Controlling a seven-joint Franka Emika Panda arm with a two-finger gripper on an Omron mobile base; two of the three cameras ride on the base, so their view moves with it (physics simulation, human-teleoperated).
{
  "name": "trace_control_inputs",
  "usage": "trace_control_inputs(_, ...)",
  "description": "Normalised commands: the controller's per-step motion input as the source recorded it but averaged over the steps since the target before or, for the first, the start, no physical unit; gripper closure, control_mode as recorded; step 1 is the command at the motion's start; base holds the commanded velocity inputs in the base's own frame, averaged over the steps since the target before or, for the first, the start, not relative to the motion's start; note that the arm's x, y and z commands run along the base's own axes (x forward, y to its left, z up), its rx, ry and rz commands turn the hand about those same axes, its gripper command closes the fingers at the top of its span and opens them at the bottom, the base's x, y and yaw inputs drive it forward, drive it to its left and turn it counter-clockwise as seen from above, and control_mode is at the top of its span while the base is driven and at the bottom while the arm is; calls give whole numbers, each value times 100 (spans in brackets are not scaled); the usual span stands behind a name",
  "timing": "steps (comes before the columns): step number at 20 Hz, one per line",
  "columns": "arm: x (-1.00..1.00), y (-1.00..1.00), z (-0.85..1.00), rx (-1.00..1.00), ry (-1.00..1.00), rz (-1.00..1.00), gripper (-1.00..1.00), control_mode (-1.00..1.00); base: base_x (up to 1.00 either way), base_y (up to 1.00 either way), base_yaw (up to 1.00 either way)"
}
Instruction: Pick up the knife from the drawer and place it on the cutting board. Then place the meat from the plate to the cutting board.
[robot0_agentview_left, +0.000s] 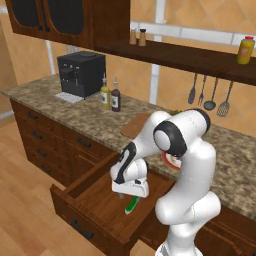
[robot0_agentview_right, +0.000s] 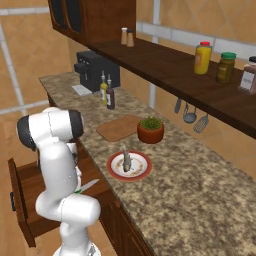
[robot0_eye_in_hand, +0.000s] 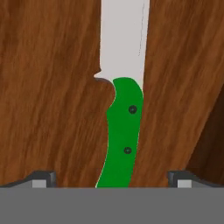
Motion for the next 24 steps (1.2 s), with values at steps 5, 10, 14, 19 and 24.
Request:
trace_control_inputs(5, 5, -8, -38, 0, 0, 1, -100, -100, 0, 0, 0)
trace_control_inputs(10, 3, -1, -30, 0, 2, 0, -100, -100, 0, 0, 0)
trace_control_inputs(14, 5, 1, -50, 0, 0, 0, -100, -100, 0, 0, 0)
trace_control_inputs(19, -3, 1, -60, 0, -3, 0, -100, -100, 0, 0, 0)
trace_control_inputs(24, -43, -16, -44, 7, -15, 0, -100, -100, 0, 0, 0)
